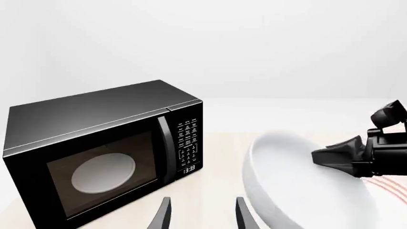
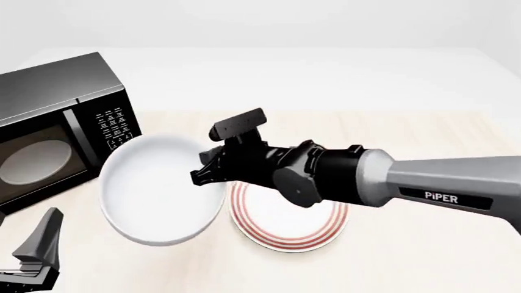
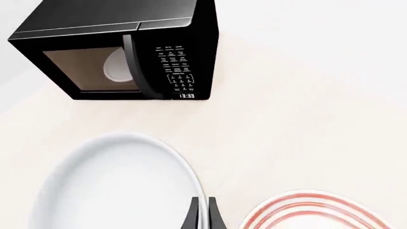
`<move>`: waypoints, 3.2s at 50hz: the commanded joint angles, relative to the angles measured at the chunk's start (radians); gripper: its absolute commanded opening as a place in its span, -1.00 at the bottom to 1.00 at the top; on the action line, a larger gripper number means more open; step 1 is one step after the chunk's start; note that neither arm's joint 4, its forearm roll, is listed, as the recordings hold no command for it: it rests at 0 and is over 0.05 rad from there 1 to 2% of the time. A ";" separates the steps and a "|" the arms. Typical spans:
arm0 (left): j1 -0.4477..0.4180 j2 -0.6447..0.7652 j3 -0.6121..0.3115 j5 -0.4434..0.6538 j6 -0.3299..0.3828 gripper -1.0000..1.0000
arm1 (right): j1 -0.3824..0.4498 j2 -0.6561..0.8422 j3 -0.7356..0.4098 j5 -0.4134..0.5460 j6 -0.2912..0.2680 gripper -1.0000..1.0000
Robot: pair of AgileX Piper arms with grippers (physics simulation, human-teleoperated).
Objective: Put the white bowl to the right of the plate.
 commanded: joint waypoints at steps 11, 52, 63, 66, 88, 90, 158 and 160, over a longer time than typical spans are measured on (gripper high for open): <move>0.000 0.000 0.000 0.000 0.000 1.00 | -0.241 -0.339 0.327 -0.040 -0.042 -1.00; 0.000 0.000 0.000 0.000 0.000 1.00 | -0.991 -0.617 0.669 -0.034 -0.108 -1.00; 0.000 0.000 0.000 0.000 0.000 1.00 | -1.115 -0.578 0.763 -0.108 -0.122 -1.00; 0.000 0.000 0.000 0.000 0.000 1.00 | -1.148 -0.580 0.777 -0.112 -0.126 -1.00; 0.000 0.000 0.000 0.000 0.000 1.00 | -1.340 -0.490 0.788 -0.153 -0.187 -1.00; 0.000 0.000 0.000 0.000 0.000 1.00 | -1.341 -0.466 0.789 -0.168 -0.184 -1.00; 0.000 0.000 0.000 0.000 0.000 1.00 | -1.304 -0.557 0.795 -0.133 -0.144 1.00; 0.000 0.000 0.000 0.000 0.000 1.00 | -1.301 -0.604 0.800 -0.106 -0.140 1.00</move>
